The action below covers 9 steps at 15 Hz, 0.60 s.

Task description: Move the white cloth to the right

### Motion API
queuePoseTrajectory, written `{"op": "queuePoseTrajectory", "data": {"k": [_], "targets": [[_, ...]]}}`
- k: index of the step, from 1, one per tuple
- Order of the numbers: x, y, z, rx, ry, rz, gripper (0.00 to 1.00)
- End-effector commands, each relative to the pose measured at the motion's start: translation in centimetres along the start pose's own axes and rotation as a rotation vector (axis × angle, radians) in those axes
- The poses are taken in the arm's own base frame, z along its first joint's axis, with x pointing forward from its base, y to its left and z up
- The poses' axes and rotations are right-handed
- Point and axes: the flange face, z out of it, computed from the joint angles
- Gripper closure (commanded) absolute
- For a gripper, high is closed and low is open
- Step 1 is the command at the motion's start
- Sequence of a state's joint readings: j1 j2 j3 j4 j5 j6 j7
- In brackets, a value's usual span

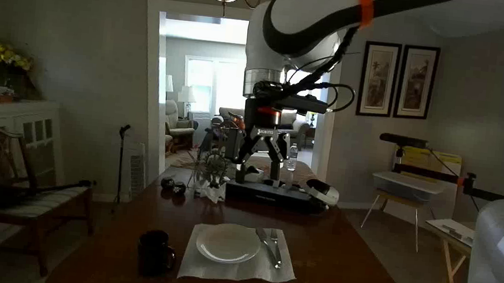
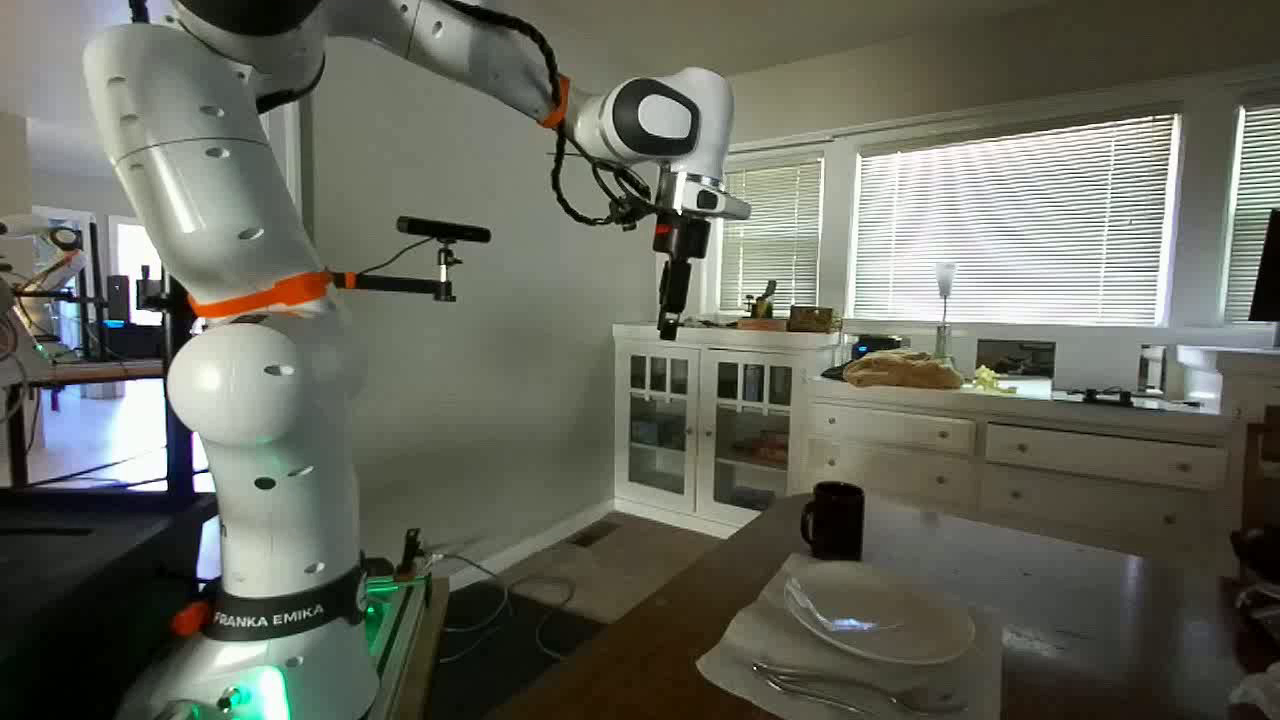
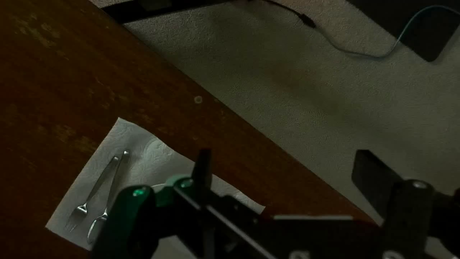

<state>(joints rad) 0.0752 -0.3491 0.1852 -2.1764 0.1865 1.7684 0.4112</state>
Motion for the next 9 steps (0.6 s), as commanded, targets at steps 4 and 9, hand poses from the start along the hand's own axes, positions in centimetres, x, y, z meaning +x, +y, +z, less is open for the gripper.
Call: {"op": "queuePoseTrajectory", "data": {"k": [4, 9], "targets": [[0.0, 0.0, -0.1, -0.001, -0.001, 0.000, 0.00], [1.4, 2.8, 0.4, 0.005, 0.013, -0.015, 0.00]]}}
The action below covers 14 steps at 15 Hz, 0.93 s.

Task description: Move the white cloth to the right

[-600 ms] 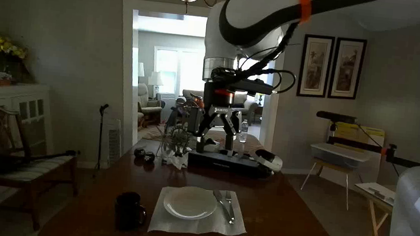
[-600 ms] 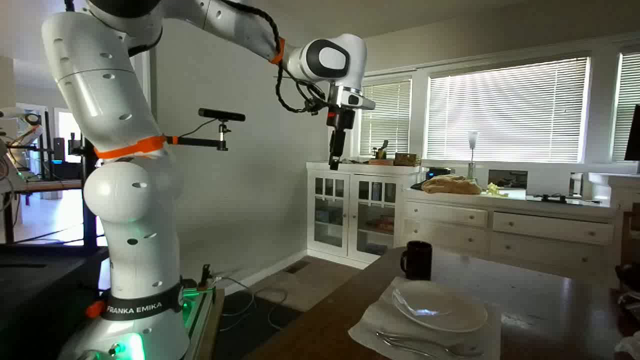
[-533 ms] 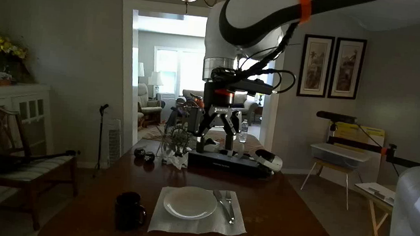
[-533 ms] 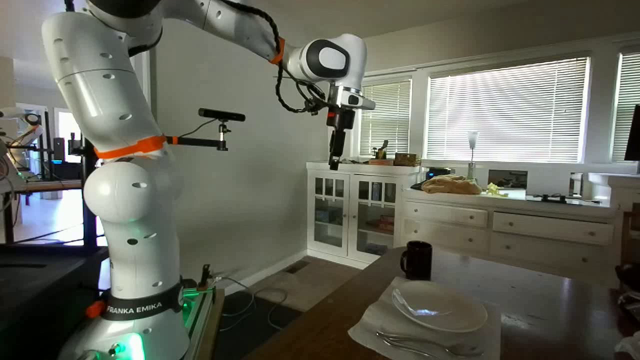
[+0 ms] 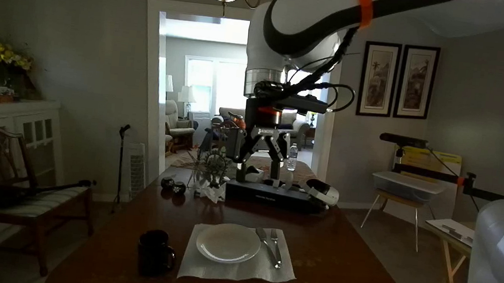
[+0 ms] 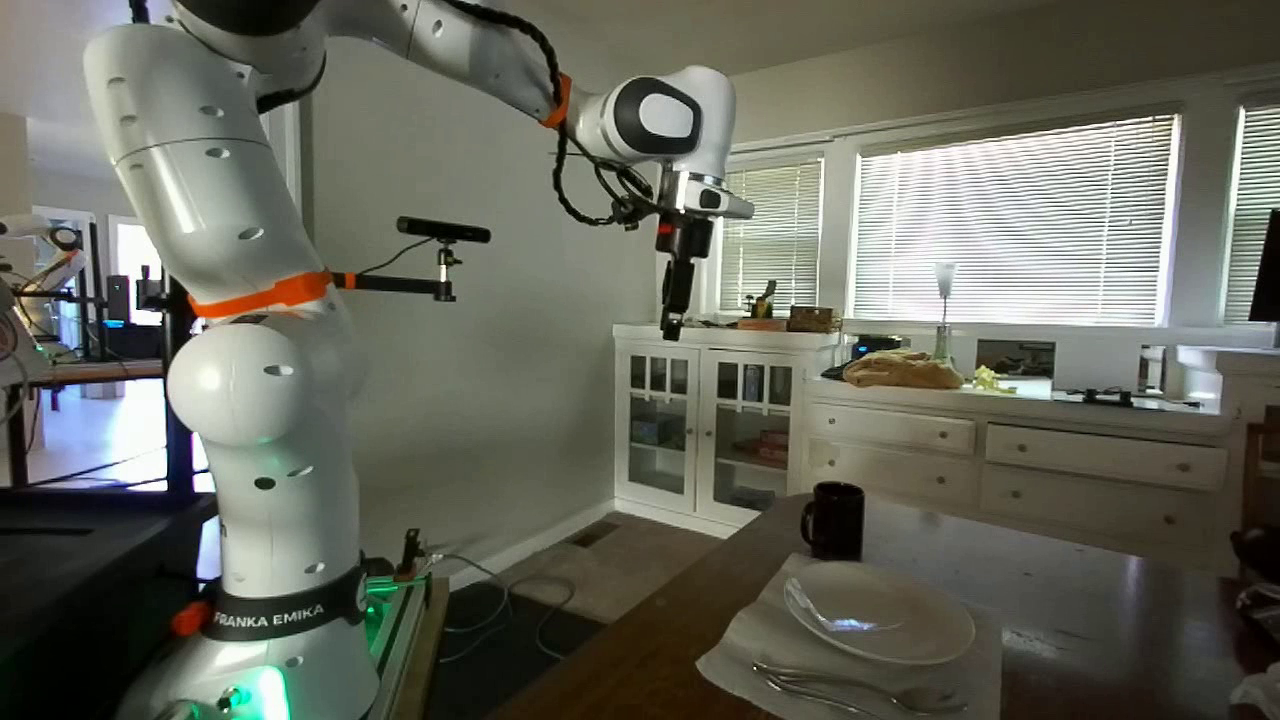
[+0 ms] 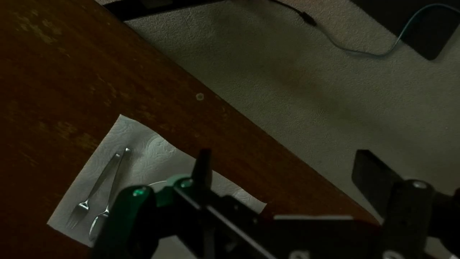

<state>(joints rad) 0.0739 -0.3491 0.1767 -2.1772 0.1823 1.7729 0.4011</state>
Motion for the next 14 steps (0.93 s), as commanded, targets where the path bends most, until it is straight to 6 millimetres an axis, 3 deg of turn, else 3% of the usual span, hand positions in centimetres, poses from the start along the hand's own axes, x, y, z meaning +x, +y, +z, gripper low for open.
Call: {"op": "queuePoseTrajectory", "data": {"k": [1, 7, 11, 14], "targets": [[1.6, 3.9, 0.9, -0.012, 0.015, -0.047, 0.00], [5.9, 11.7, 4.4, -0.050, 0.066, -0.374, 0.00], [9.1, 13.7, 7.3, -0.125, 0.082, -0.579, 0.00], [10.2, 14.8, 9.7, -0.201, 0.076, -0.727, 0.00]]}}
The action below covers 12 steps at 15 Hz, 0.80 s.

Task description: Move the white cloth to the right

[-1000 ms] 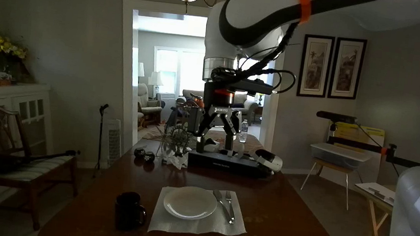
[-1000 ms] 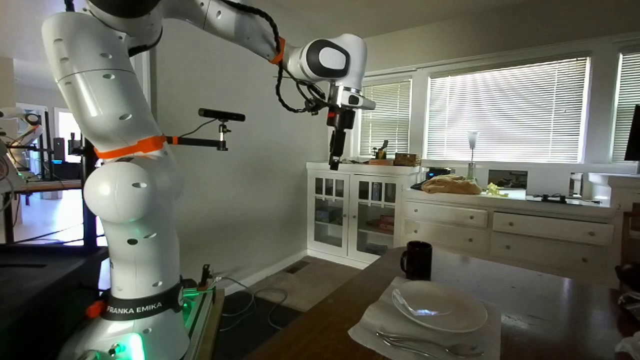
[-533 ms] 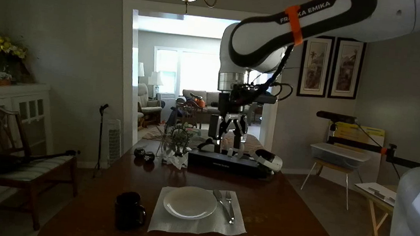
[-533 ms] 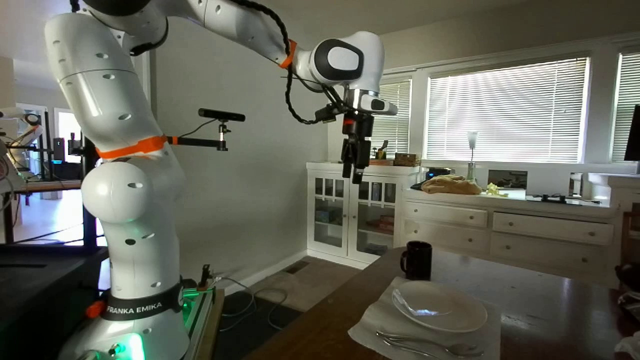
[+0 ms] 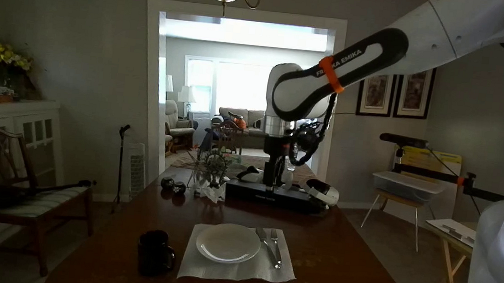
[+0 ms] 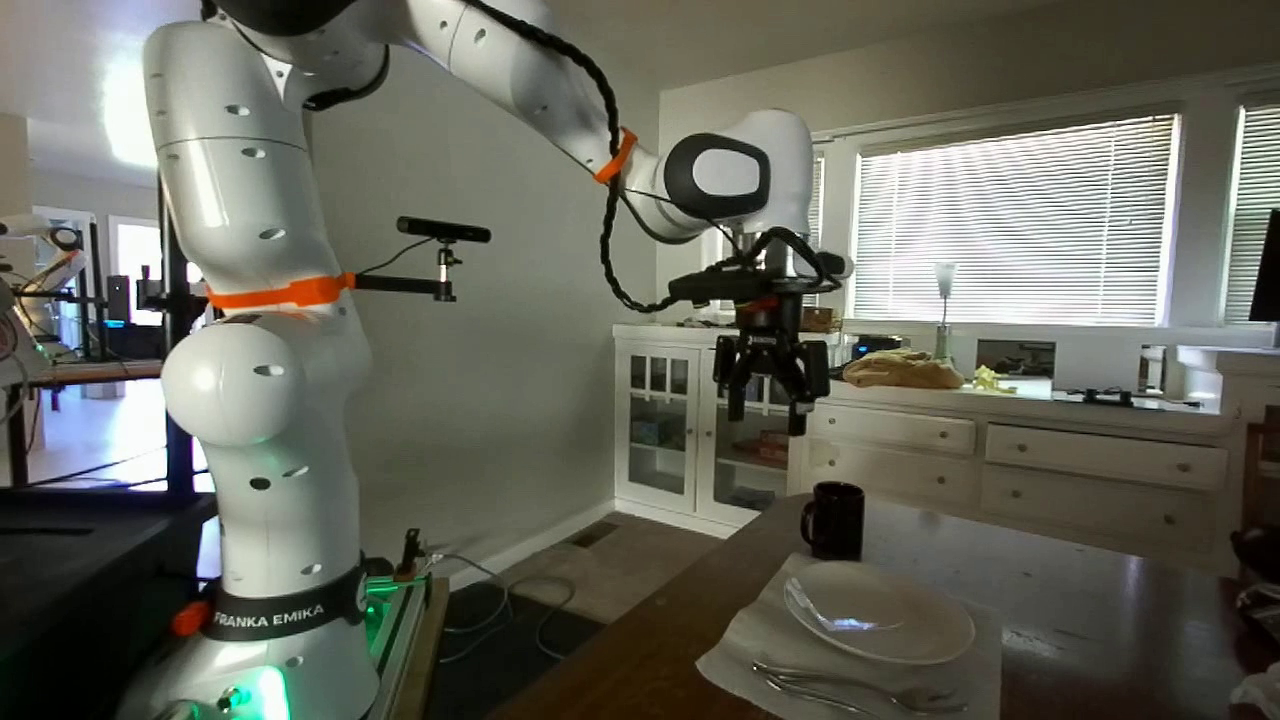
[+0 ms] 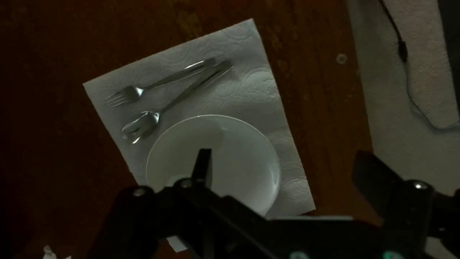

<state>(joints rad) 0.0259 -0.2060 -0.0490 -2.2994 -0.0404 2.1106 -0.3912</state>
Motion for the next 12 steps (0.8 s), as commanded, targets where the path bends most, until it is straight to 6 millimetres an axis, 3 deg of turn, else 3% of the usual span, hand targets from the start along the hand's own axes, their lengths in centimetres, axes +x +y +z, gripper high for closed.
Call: {"op": "queuePoseTrajectory", "data": {"k": [1, 4, 6, 7, 9, 12], "targets": [[-0.2, 1.4, 3.9, -0.071, -0.021, -0.192, 0.00], [-1.5, 2.0, 6.8, -0.109, 0.031, -0.272, 0.00], [-2.3, 2.7, 8.9, -0.105, 0.101, -0.182, 0.00], [-1.3, 2.4, 7.2, -0.102, 0.066, -0.213, 0.00], [-2.1, 2.8, 8.6, -0.107, 0.083, -0.197, 0.00], [-2.2, 3.0, 8.5, -0.148, 0.079, -0.192, 0.00]]}}
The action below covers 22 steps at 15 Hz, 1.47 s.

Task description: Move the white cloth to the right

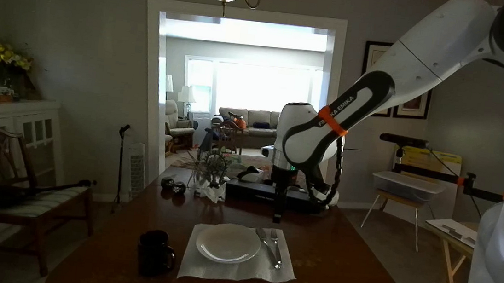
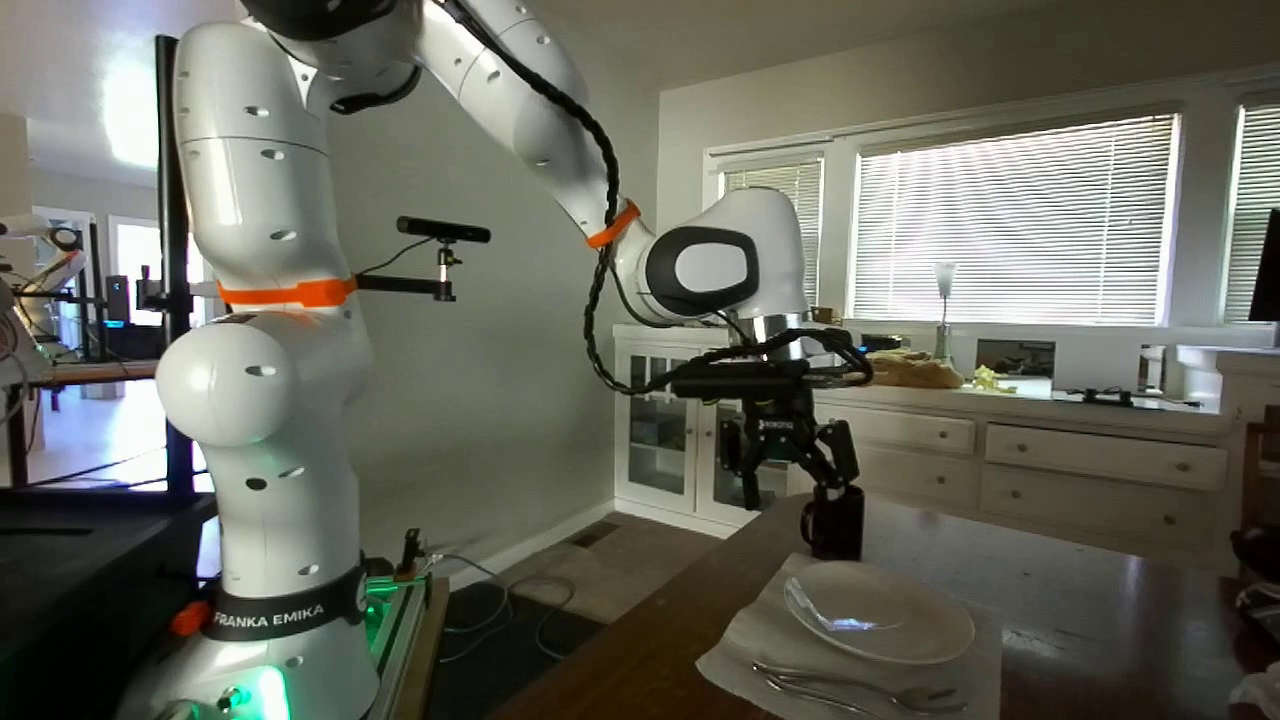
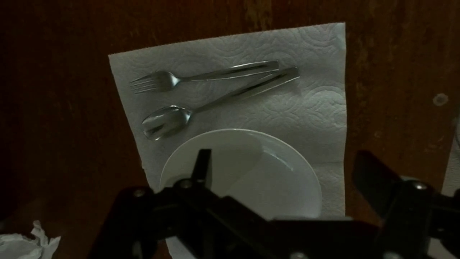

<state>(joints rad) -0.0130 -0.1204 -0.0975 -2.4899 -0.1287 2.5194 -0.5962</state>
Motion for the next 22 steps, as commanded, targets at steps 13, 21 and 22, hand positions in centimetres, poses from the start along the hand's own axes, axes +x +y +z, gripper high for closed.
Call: {"op": "queuePoseTrajectory", "data": {"k": [13, 21, 22], "targets": [[-6.5, 0.1, 7.8, 0.015, -0.015, -0.085, 0.81], [-7.2, 2.7, 11.4, 0.025, -0.009, -0.076, 1.00], [-7.0, 2.9, 11.7, 0.019, 0.007, -0.068, 1.00]]}}
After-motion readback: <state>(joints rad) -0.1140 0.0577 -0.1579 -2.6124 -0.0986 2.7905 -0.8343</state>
